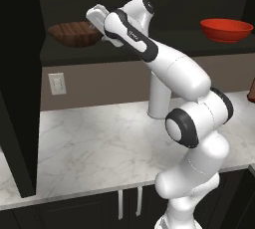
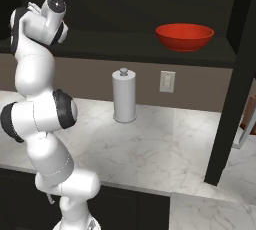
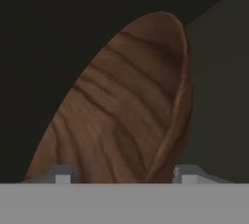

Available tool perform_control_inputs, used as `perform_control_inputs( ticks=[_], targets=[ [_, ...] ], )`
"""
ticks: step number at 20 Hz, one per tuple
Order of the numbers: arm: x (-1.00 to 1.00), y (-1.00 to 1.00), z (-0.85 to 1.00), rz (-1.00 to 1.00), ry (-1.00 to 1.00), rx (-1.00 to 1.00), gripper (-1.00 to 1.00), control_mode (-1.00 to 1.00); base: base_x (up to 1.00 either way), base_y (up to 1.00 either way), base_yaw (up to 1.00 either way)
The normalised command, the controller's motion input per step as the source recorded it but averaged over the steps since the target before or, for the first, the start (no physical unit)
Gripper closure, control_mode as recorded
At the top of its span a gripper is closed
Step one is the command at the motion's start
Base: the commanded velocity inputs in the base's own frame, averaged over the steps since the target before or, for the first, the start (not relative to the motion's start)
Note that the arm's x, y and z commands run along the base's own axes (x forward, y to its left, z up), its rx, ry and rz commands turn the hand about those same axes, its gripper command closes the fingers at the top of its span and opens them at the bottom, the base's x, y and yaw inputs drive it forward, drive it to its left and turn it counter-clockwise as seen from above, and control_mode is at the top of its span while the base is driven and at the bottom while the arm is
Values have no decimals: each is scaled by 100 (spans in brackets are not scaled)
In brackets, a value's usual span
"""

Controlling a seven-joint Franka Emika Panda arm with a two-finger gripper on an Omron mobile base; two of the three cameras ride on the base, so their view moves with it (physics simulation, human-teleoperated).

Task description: Move the bowls from the cabinet to the plates on the dining table.

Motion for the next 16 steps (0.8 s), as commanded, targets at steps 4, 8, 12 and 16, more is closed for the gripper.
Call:
perform_control_inputs(
  ticks=[4,8,12,16],
  targets=[
    [0,0,0,0,0,0,100,-100,0,0,0],
    [0,0,0,0,0,0,100,-100,0,0,0],
    [0,0,0,0,0,0,100,-100,0,0,0],
    [-16,0,0,0,0,0,100,-100,0,0,0]
  ],
)
